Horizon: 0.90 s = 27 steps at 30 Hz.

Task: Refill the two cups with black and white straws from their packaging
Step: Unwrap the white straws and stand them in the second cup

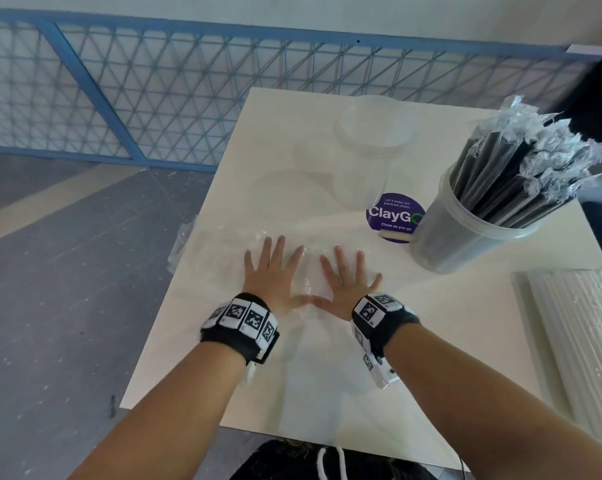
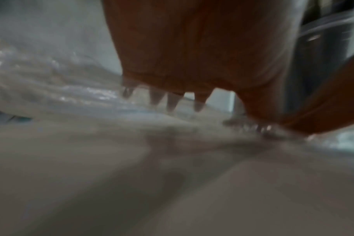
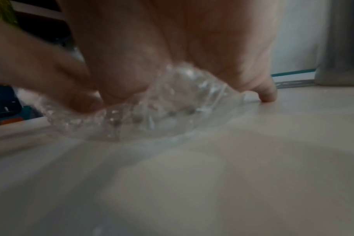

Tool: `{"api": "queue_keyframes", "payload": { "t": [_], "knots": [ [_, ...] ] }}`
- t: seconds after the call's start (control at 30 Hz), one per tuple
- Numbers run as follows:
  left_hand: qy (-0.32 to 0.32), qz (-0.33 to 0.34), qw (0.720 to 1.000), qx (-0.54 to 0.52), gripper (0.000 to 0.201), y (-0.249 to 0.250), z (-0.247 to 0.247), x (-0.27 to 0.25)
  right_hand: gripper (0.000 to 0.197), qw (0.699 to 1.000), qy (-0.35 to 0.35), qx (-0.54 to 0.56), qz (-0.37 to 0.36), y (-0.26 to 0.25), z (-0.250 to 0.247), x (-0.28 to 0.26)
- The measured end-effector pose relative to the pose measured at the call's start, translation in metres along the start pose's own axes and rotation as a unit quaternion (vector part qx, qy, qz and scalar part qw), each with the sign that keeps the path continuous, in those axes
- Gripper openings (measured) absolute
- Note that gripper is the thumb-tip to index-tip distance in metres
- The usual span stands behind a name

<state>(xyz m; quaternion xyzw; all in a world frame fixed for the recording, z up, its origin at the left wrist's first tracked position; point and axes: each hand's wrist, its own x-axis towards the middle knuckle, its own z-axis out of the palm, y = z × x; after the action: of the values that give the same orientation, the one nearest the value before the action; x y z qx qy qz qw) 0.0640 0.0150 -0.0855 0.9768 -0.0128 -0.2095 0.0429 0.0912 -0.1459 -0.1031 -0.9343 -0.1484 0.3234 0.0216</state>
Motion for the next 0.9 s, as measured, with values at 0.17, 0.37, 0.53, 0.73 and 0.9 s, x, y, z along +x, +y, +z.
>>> {"api": "queue_keyframes", "payload": {
  "t": [0.17, 0.37, 0.53, 0.73, 0.9],
  "knots": [
    [-0.107, -0.068, 0.99, -0.061, 0.113, -0.029, 0.006, 0.009, 0.088, 1.0, -0.014, 0.011, -0.006, 0.006, 0.0, 0.0],
    [-0.11, -0.112, 0.984, -0.085, 0.131, -0.044, 0.0, 0.012, 0.117, 0.999, -0.037, 0.025, -0.021, 0.025, -0.006, -0.003],
    [-0.112, -0.161, 0.974, -0.114, 0.143, -0.062, -0.006, 0.013, 0.131, 0.999, -0.038, 0.02, -0.023, 0.043, -0.008, -0.012],
    [-0.125, -0.178, 0.971, -0.103, 0.149, -0.069, -0.012, 0.008, 0.136, 0.998, -0.051, 0.012, -0.017, 0.048, -0.013, -0.016],
    [-0.094, -0.147, 0.984, -0.044, 0.146, -0.042, -0.044, 0.005, 0.136, 1.0, 0.004, -0.013, -0.021, 0.043, -0.016, -0.031]
  ]
}}
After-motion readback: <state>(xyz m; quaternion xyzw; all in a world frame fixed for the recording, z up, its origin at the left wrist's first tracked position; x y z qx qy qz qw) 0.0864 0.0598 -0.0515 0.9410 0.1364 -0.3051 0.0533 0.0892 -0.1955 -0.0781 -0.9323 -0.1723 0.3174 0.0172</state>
